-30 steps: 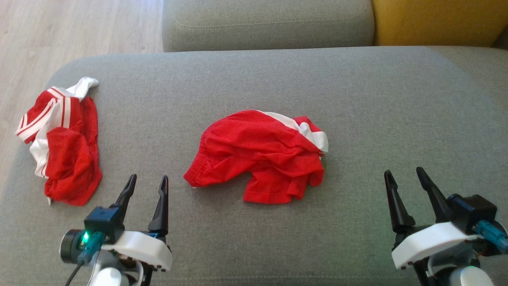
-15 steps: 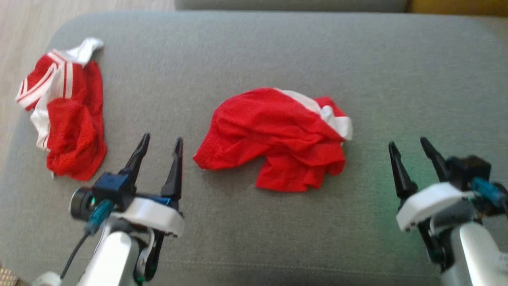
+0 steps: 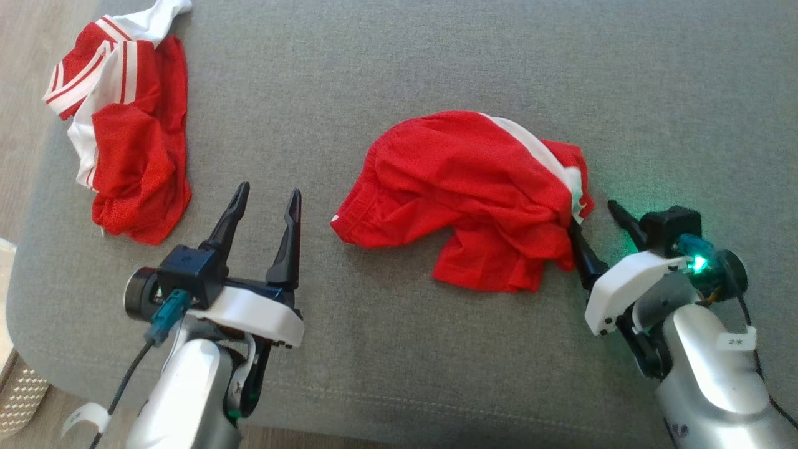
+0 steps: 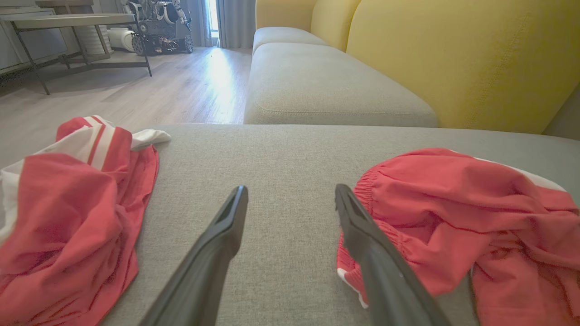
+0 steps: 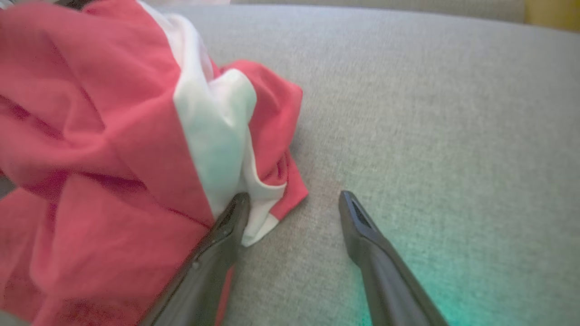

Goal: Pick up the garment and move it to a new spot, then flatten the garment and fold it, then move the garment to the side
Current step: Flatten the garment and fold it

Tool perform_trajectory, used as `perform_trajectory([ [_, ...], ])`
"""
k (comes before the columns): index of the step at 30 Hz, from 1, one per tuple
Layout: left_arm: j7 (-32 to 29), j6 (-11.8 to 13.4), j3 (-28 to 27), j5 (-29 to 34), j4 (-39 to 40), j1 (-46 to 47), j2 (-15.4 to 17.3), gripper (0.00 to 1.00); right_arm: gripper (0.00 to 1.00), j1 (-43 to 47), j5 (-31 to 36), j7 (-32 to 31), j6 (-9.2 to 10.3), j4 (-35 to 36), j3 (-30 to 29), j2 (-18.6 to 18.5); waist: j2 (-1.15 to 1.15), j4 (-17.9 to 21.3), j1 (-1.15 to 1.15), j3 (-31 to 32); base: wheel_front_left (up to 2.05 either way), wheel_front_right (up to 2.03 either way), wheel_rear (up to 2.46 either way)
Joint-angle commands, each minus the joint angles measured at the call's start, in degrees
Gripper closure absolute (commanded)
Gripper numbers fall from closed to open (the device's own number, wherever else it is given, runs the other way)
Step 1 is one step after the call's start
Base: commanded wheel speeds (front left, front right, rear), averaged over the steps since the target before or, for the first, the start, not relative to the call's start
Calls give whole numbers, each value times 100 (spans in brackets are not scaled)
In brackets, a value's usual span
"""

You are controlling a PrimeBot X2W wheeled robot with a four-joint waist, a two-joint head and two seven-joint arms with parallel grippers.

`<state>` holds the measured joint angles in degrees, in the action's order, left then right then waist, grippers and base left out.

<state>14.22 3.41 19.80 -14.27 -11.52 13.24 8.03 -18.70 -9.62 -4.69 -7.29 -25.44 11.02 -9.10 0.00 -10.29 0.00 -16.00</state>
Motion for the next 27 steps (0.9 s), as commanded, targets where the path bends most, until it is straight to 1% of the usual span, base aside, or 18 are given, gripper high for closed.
perform_trajectory([
  [1, 67, -41, -188, 50, 139, 257, 36, 0, 0, -150, -50, -47, -20, 16, 168, 0, 0, -5, 0, -10, 0, 0, 0],
  [2, 69, -47, -192, 51, 128, 267, 30, 0, 0, -185, -73, -92, -20, -105, 224, 9, 0, -5, 0, -17, 0, 0, 0],
  [3, 71, -53, -198, 52, 118, 276, 26, 0, 4, -221, -90, -111, -20, -205, 273, 11, 0, -3, 0, -24, 0, 0, 0],
  [4, 72, -58, -205, 55, 110, 284, 22, 0, 35, -252, -115, -125, -20, -299, 307, 18, 0, 2, 0, -30, 0, 0, 0],
  [5, 73, -60, -212, 60, 105, 290, 19, 0, 56, -280, -142, -141, -20, -386, 347, 25, 0, 9, 0, -36, 0, 0, 0],
  [6, 74, -63, -220, 64, 106, 297, 15, 0, 72, -309, -165, -137, -20, -455, 387, 26, 0, 16, 0, -42, 0, 0, 0],
  [7, 75, -66, -230, 70, 115, 302, 10, 0, 100, -338, -190, -115, -20, -509, 419, 25, 0, 24, 0, -47, 0, 0, 0],
  [10, 76, -78, -262, 87, 140, 299, -2, 0, 100, -401, -280, 0, -20, -604, 469, 8, 0, 56, 0, -43, 0, 0, 0],
  [13, 76, -89, -297, 102, 157, 271, -11, 0, 100, -404, -315, 161, -20, -528, 370, -36, 0, 99, 0, -12, 0, 0, 0],
  [15, 77, -90, -342, 115, 168, 220, -16, 0, 100, -297, -234, 334, -20, -234, 127, -103, 0, 164, 0, 49, 0, 0, 0],
  [20, 77, -84, -428, 130, 192, 122, -16, 0, 100, 72, 132, 424, -20, 635, -541, -226, 0, 313, 0, 126, 0, 0, 0],
  [24, 77, -97, -471, 146, 227, 100, -20, 0, 100, 397, 511, 274, -20, 1370, -1137, -189, 0, 409, 0, 120, 0, 0, 0],
  [27, 77, -113, -486, 156, 244, 103, -39, 0, 100, 685, 797, -161, -20, 1558, -1465, -100, 0, 453, 0, 96, 0, 0, 0],
])
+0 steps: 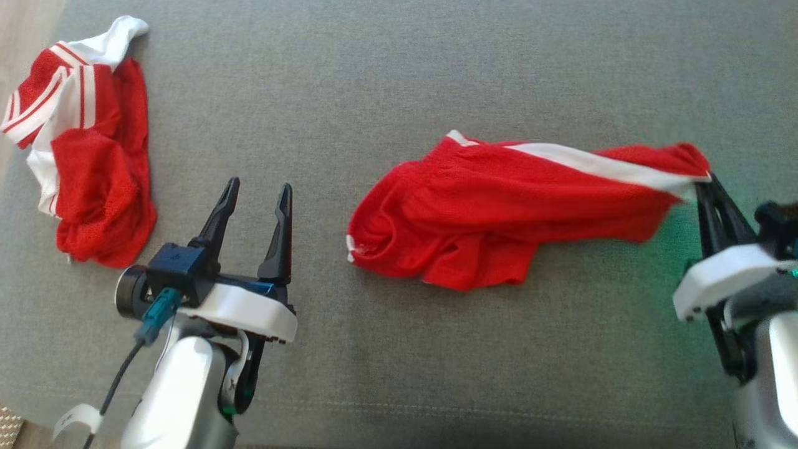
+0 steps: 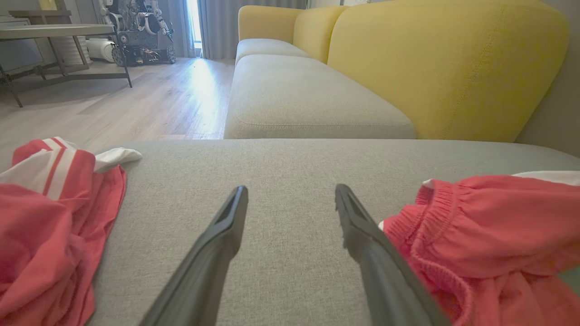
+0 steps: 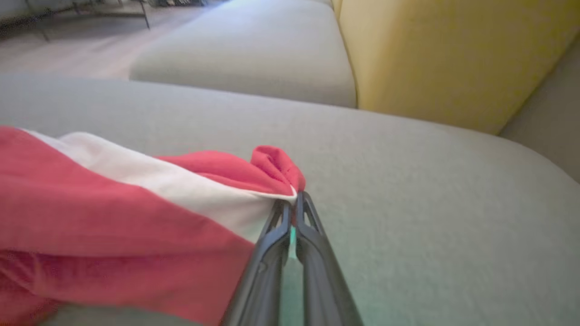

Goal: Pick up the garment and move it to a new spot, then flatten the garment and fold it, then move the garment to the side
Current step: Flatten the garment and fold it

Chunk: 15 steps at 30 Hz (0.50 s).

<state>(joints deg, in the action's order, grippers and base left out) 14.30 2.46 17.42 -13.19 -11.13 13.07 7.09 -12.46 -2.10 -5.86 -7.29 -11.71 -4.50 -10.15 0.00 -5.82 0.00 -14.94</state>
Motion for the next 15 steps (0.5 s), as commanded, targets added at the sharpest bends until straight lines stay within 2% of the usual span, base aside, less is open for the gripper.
perform_trajectory([
  [1, 69, -28, -249, 47, 203, 121, 47, 0, 100, 152, 131, -242, -20, 172, 3, 51, 0, 19, 0, -20, 0, 0, 0],
  [7, 70, -69, -268, 62, 175, 138, 16, 0, 100, 231, 321, -847, -20, -171, -236, 301, 0, 74, 0, -60, 0, 0, 0],
  [8, 70, -77, -275, 63, 168, 138, 16, 0, 67, 213, 336, -901, -20, -255, -268, 330, 0, 82, 0, -54, 0, 0, 0],
  [9, 70, -77, -275, 63, 168, 138, 16, 0, 67, 213, 336, -901, -20, -255, -268, 330, 0, 82, 0, -54, 0, 0, 0],
  [10, 70, -85, -279, 67, 162, 138, 16, 0, 8, 186, 322, -879, -20, -294, -284, 359, 0, 85, 0, -48, 0, 0, 0],
  [11, 70, -91, -281, 72, 156, 136, 17, 0, 0, 162, 301, -817, -20, -312, -301, 383, 0, 87, 0, -40, 0, 0, 0],
  [15, 70, -99, -307, 89, 126, 94, 38, 0, 0, 158, 169, -502, -20, -209, -371, 489, 0, 119, 0, 50, 0, 0, 0],
])
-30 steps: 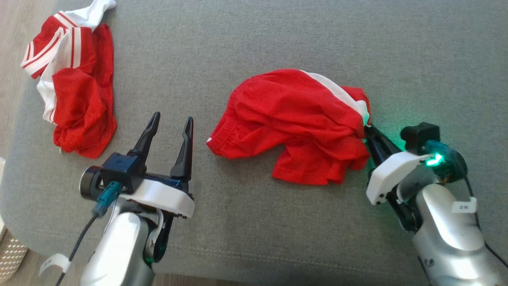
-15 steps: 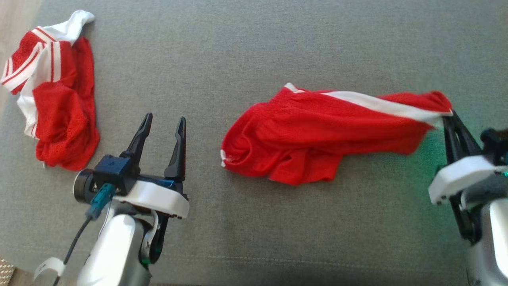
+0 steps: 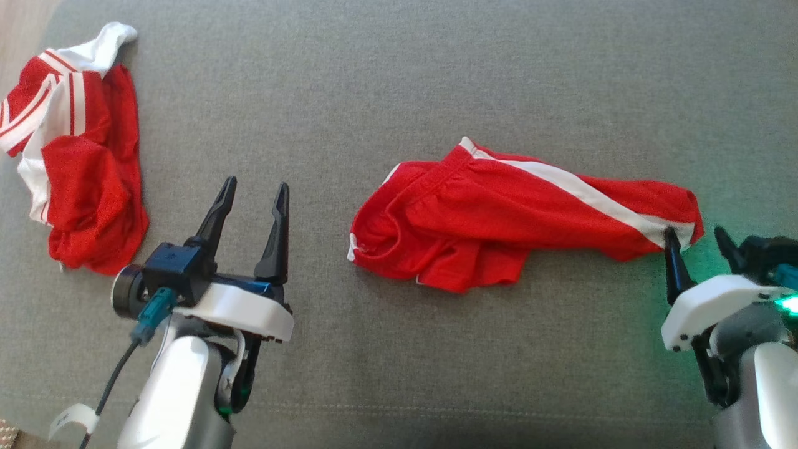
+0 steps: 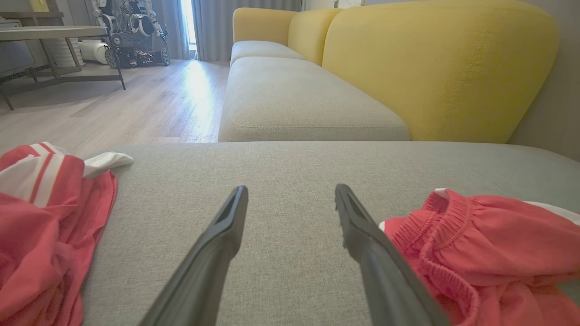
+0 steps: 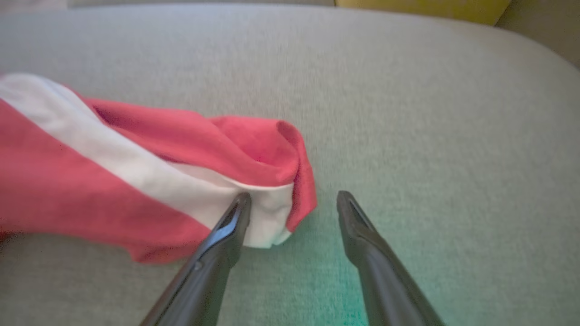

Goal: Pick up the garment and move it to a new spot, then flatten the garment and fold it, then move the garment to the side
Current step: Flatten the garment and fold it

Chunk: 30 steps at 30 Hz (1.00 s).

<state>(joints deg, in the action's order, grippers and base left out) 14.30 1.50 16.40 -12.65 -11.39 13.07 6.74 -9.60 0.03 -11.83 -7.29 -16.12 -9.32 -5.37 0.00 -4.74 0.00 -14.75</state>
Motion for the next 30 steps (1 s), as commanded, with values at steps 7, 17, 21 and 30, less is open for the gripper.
perform_trajectory([
  [7, 70, 41, -274, 18, 109, -85, 108, 0, 0, 248, -402, 700, -20, 1105, 361, 169, 0, 102, 0, 325, 0, 0, 0],
  [17, 52, 142, -340, -39, 92, -489, 217, 0, 0, 829, -502, 876, -20, 1989, 1087, 210, 0, 216, 0, 828, 0, 0, 0],
  [21, -14, 186, -330, -43, 148, -665, 273, 0, 0, 1052, -494, 833, -20, 2117, 1208, 212, 0, 235, 0, 964, 0, 0, 0],
  [30, -133, 242, -280, -57, 303, -803, 333, 0, 0, 1209, -532, 735, -20, 2231, 1252, 216, 0, 241, 0, 1047, 0, 0, 0],
])
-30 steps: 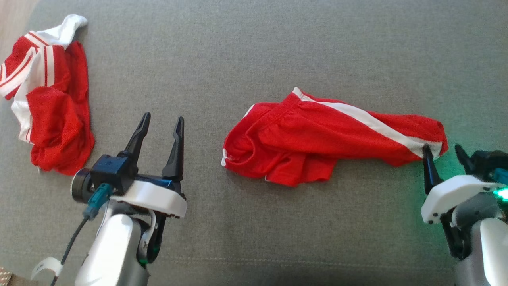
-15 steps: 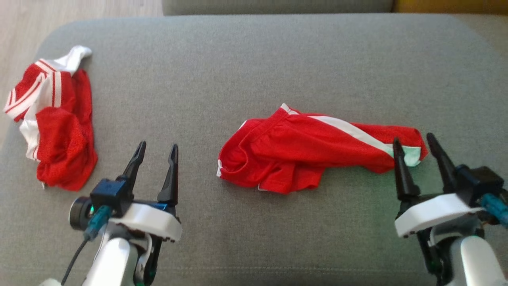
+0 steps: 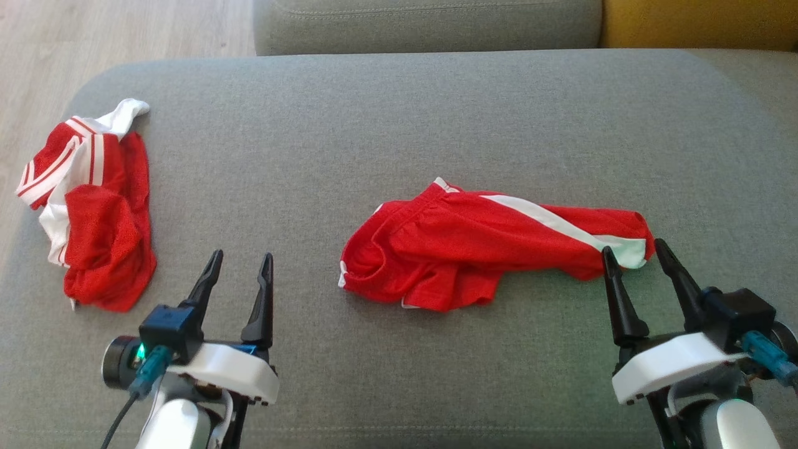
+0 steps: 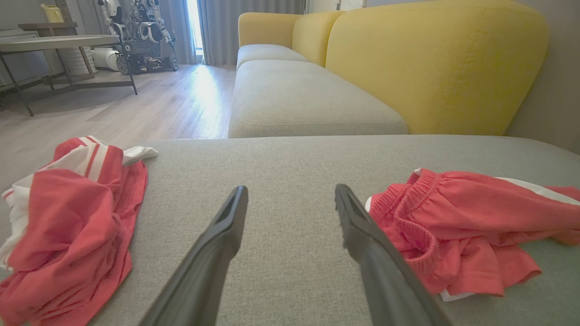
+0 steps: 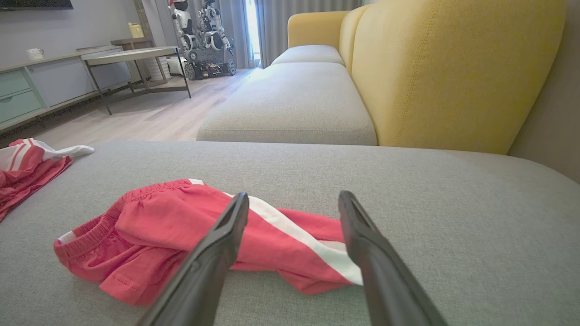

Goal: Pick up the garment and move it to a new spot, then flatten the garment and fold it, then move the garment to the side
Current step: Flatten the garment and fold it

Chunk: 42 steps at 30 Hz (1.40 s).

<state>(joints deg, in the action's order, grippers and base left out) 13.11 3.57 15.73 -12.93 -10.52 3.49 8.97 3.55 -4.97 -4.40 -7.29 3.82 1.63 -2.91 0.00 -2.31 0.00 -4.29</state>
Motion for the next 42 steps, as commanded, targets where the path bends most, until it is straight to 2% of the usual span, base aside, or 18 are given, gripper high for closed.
perform_trajectory([
  [1, -17, 41, -208, -31, 229, 152, 112, 0, 0, -109, -38, -12, -20, 244, 160, -30, 0, -1, 0, 1, 0, 0, 0],
  [12, -44, 59, -151, -54, 299, 208, 139, 0, 0, -164, -96, -11, -20, 281, 126, -20, 0, -33, 0, -32, 0, 0, 0],
  [17, -149, -128, 4, -55, 440, 750, 99, 0, 0, -308, -114, -7, -20, 345, 161, -16, 0, 51, 0, -258, 0, 0, 0],
  [20, -396, -359, 210, -107, 360, 1282, -21, 0, 0, -396, -114, -11, -20, 381, 185, -13, 0, 168, 0, -439, 0, 0, 0],
  [26, -1176, -796, 566, -438, -351, 2289, -297, 0, 0, -646, -143, 31, -20, 326, 309, -7, 0, 593, 0, -874, 0, 0, 0],
  [30, -1658, -976, 778, -746, -1028, 2783, -382, 0, 0, -763, -200, 119, -20, 213, 347, -3, 0, 876, 0, -1048, 0, 0, 0],
  [36, -2259, -1079, 1031, -1166, -1956, 3260, -339, 0, 0, -814, -309, 261, -20, 33, 332, 1, 0, 1142, 0, -1181, 0, 0, 0],
  [41, -2342, -1099, 1245, -1435, -2043, 3389, -299, 0, 0, -816, -338, 322, -20, -25, 256, 2, 0, 1133, 0, -1194, 0, 0, 0],
  [42, -2318, -1101, 1314, -1471, -1991, 3402, -283, 37, 0, -818, -347, 326, -20, -35, 243, 2, 0, 1114, 0, -1192, 0, 0, 0],
])
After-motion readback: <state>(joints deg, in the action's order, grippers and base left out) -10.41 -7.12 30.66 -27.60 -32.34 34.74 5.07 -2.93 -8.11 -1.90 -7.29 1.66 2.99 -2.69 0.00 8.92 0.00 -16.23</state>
